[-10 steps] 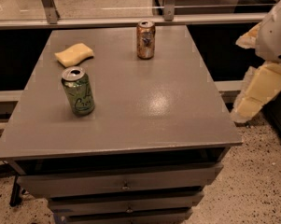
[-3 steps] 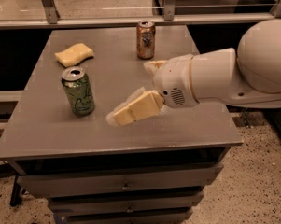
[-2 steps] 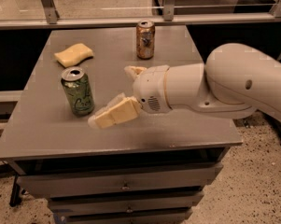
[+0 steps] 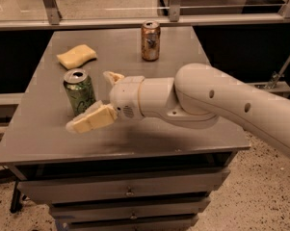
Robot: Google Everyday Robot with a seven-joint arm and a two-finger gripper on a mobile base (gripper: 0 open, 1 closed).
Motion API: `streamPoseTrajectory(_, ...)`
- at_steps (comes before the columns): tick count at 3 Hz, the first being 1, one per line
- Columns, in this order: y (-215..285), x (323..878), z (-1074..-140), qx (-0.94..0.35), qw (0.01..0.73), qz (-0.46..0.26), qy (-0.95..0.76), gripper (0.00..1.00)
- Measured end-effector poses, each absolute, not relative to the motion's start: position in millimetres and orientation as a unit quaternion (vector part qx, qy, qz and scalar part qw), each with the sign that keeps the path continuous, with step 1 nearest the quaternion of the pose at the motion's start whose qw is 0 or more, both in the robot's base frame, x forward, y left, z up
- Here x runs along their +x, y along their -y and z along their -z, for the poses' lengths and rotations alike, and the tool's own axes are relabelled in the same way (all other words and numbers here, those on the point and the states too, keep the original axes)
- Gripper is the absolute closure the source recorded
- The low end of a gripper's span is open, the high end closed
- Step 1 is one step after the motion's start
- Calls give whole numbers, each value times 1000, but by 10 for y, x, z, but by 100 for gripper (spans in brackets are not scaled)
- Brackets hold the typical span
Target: Knock green can over
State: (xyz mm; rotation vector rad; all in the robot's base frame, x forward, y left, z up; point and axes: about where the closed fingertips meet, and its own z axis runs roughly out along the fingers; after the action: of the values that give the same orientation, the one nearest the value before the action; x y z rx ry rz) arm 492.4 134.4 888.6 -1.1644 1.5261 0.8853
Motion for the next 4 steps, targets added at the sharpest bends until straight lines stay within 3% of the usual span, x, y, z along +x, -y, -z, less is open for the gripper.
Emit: streamPoseTrajectory(4, -1861, 5678, -8881, -442, 542, -351, -623, 0)
